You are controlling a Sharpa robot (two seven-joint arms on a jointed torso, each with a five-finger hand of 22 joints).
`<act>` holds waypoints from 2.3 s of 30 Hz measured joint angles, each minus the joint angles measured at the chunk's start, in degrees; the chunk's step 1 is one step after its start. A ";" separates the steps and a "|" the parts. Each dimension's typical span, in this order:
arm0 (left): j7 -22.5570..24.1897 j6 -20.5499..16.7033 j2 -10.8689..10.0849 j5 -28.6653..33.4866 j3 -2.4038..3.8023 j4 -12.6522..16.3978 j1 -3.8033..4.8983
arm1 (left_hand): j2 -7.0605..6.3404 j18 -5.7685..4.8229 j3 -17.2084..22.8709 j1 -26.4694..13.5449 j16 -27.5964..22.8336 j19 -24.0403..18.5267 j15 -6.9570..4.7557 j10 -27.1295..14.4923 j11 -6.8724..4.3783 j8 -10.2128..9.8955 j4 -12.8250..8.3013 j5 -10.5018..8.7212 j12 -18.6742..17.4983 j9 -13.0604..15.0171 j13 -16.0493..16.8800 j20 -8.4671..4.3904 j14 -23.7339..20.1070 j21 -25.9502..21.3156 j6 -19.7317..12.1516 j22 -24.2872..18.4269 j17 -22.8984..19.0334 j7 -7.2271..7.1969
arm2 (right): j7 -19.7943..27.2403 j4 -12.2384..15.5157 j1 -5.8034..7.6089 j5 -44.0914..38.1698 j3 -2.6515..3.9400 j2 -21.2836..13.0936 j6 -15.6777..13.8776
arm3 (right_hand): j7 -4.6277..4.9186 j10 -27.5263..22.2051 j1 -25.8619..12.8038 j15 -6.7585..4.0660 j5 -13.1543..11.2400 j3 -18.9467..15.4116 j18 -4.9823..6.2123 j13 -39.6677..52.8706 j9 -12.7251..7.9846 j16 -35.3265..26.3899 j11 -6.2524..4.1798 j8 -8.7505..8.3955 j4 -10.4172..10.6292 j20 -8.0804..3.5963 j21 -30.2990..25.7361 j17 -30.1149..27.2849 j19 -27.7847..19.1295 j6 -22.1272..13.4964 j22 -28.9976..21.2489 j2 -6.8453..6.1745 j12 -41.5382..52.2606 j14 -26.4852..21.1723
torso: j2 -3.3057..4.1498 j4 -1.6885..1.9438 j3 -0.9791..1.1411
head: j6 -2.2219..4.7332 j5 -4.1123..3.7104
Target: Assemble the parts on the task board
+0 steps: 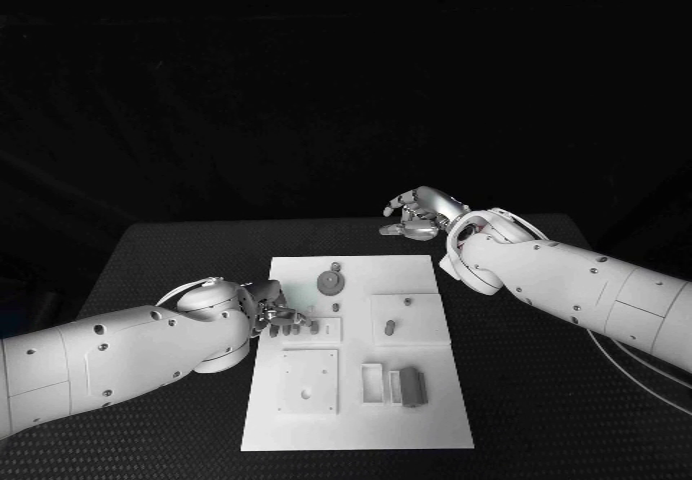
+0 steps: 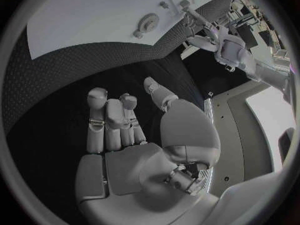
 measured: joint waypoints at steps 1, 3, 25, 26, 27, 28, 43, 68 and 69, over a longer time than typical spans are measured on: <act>0.15 -0.54 -0.04 0.12 0.22 0.01 0.07 | -1.03 0.00 0.61 0.30 -0.28 -0.04 0.07 -0.43 0.08 0.00 1.15 0.00 0.00 0.11 0.00 0.02 -0.36 -0.35 -0.47 0.00 -0.04 0.15 | 0.00 0.00 0.00 0.00 0.00 0.00 0.00 | 0.00 0.00 0.00 0.00 0.00 0.00 0.00 0.00 0.00 0.00 0.00 0.00 0.00 -0.04 0.00 0.00 -0.05 0.00 0.00 0.00 0.00 0.00 | 0.00 0.00 0.00 | 0.00 0.00; 0.59 -1.91 -0.25 0.69 0.45 0.21 0.15 | -2.01 0.00 0.95 0.57 -0.40 -0.53 0.17 -0.81 0.41 -0.01 1.95 0.00 -0.14 0.20 0.00 0.11 -0.75 -0.39 -1.01 0.00 -0.16 0.41 | 0.00 -0.01 -0.01 0.00 0.00 -0.01 0.00 | -0.01 0.00 0.00 0.00 0.00 0.00 0.00 0.00 0.00 0.00 0.00 0.00 0.00 -0.09 0.00 0.00 -0.13 0.01 0.00 0.00 0.00 0.00 | 0.00 0.00 0.01 | 0.04 -0.01; 21.48 -15.82 -1.56 18.77 1.62 -3.22 0.26 | 7.43 2.09 -3.10 27.25 -16.59 -13.39 10.32 -13.12 10.08 -7.45 -12.41 2.91 -20.81 -6.22 -14.42 9.91 -12.64 -17.40 -13.89 -7.63 -8.77 6.76 | 0.14 -0.24 -0.10 0.00 -0.12 -0.16 0.19 | 0.20 -0.22 0.00 0.24 0.00 0.00 0.00 -0.14 0.00 -0.38 0.22 0.00 0.00 0.08 -0.22 -0.01 -0.31 -0.19 0.00 0.00 0.00 -0.24 | -0.03 0.02 0.03 | 0.99 0.08; 22.84 -15.86 -1.27 17.92 1.62 -3.42 0.27 | 6.99 2.08 -3.10 28.09 -16.59 -12.84 10.19 -12.62 10.08 -7.54 -12.41 2.61 -21.98 -6.56 -15.15 9.85 -12.12 -17.40 -13.89 -7.63 -8.73 6.76 | 0.14 -0.27 -0.10 0.00 -0.12 -0.16 0.19 | 0.20 -0.22 0.00 0.24 0.00 0.00 0.00 -0.14 0.00 -0.38 0.22 0.00 0.00 0.08 -0.22 -0.01 -0.31 -0.19 0.00 0.00 0.00 -0.24 | -0.03 0.02 0.03 | 1.03 0.09; 23.78 -15.86 -0.99 16.97 1.62 -3.62 0.28 | 6.47 2.06 -3.10 29.18 -16.54 -12.11 10.09 -11.97 10.03 -7.54 -12.41 2.21 -23.35 -6.89 -15.94 9.71 -11.45 -17.40 -13.76 -7.56 -8.56 6.62 | 0.15 -0.29 -0.10 0.00 -0.13 -0.16 0.19 | 0.20 -0.22 0.00 0.24 0.00 0.00 0.00 -0.15 0.00 -0.38 0.22 0.00 0.00 0.08 -0.22 -0.01 -0.31 -0.19 0.00 0.00 0.00 -0.24 | -0.03 0.02 0.03 | 1.05 0.10; 24.60 -15.84 -0.69 15.88 1.62 -3.85 0.30 | 5.97 2.06 -3.10 29.86 -15.97 -11.31 9.90 -11.43 9.93 -7.54 -12.41 2.04 -24.53 -7.16 -16.53 9.56 -10.77 -17.35 -13.56 -7.35 -8.19 6.43 | 0.15 -0.30 -0.10 0.00 -0.13 -0.16 0.19 | 0.20 -0.22 0.00 0.24 0.00 0.00 0.00 -0.19 0.00 -0.38 0.22 0.00 0.00 0.08 -0.22 -0.01 -0.31 -0.19 0.00 0.00 0.00 -0.24 | -0.02 0.01 0.03 | 1.09 0.12; 30.74 -13.41 5.53 -4.95 1.51 -7.83 0.67 | 4.56 1.96 -3.91 32.55 -12.79 -3.04 8.84 -9.77 9.35 -8.76 -12.09 1.12 -33.96 -9.63 -20.26 8.20 -2.86 -13.98 -14.39 -4.89 -5.28 5.62 | 0.18 -0.46 -0.10 0.00 -0.14 -0.16 0.19 | 0.18 -0.22 0.00 0.24 0.00 0.00 0.00 -0.19 0.00 -0.38 0.22 0.00 0.00 0.19 -0.22 -0.01 -0.39 -0.18 0.00 0.00 0.00 -0.23 | 0.05 -0.16 0.09 | 1.30 0.14; 30.90 -5.62 11.11 -16.20 -0.91 -13.68 0.59 | 4.24 1.91 -4.07 32.23 -12.80 -1.52 9.94 -8.34 10.47 -8.59 -11.60 0.90 -39.06 -11.19 -22.35 9.35 -1.66 -13.29 -12.34 -2.72 -3.75 6.05 | 0.21 -0.45 -0.10 0.00 -0.14 -0.03 0.19 | 0.09 -0.21 0.00 0.24 0.00 0.00 0.00 -0.23 0.00 -0.38 0.21 0.00 0.00 0.17 -0.22 -0.02 -0.35 -0.07 0.00 0.00 0.00 -0.22 | 0.12 -0.10 0.01 | 0.87 -0.72; 30.89 -5.43 11.19 -16.32 -1.00 -13.87 0.56 | 4.24 1.92 -4.07 32.23 -12.80 -1.52 9.94 -8.23 10.59 -8.59 -11.60 0.90 -39.06 -11.22 -22.35 9.35 -1.66 -13.29 -12.34 -2.70 -3.74 6.05 | 0.21 -0.43 -0.10 0.00 -0.14 -0.03 0.19 | 0.08 -0.21 0.00 0.24 0.00 0.00 0.00 -0.23 0.00 -0.38 0.21 0.00 0.00 0.09 -0.22 -0.02 -0.27 -0.07 0.00 0.00 0.00 -0.21 | 0.11 -0.10 0.01 | 0.84 -0.74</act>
